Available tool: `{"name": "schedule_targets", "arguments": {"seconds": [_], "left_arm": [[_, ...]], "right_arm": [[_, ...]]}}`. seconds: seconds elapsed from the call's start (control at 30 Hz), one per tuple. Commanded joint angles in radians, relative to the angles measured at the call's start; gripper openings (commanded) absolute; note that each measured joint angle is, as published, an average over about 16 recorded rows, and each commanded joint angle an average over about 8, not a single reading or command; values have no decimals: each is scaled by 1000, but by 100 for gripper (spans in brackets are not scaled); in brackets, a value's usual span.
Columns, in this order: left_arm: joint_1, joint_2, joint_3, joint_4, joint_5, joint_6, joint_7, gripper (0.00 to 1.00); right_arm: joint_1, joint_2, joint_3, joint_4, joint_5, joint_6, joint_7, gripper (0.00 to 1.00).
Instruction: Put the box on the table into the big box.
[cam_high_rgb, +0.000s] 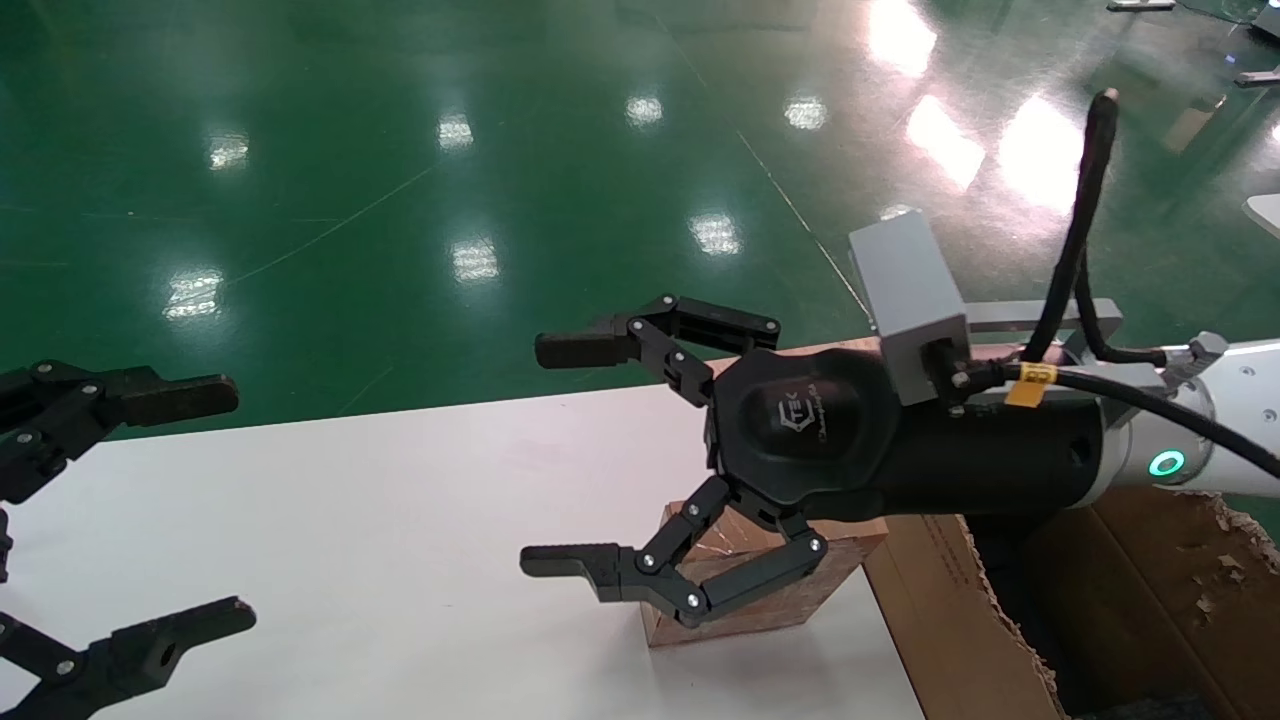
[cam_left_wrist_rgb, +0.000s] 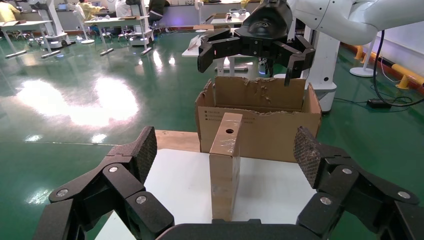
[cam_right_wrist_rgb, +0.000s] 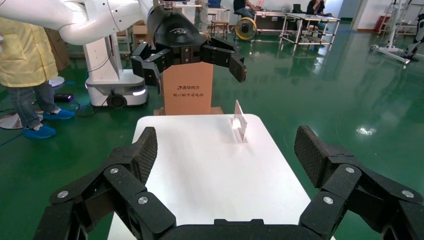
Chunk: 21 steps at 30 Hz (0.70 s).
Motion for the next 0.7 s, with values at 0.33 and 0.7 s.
{"name": "schedule_targets", "arguments": {"seconds": [0.33, 0.7], "left_arm": [[0, 0, 0, 0, 0, 0, 0, 100], [0, 0, 0, 0, 0, 0, 0, 1]], "right_arm": [[0, 0, 0, 0, 0, 0, 0, 100], [-8, 19, 0, -11, -16, 3, -2, 100]]}}
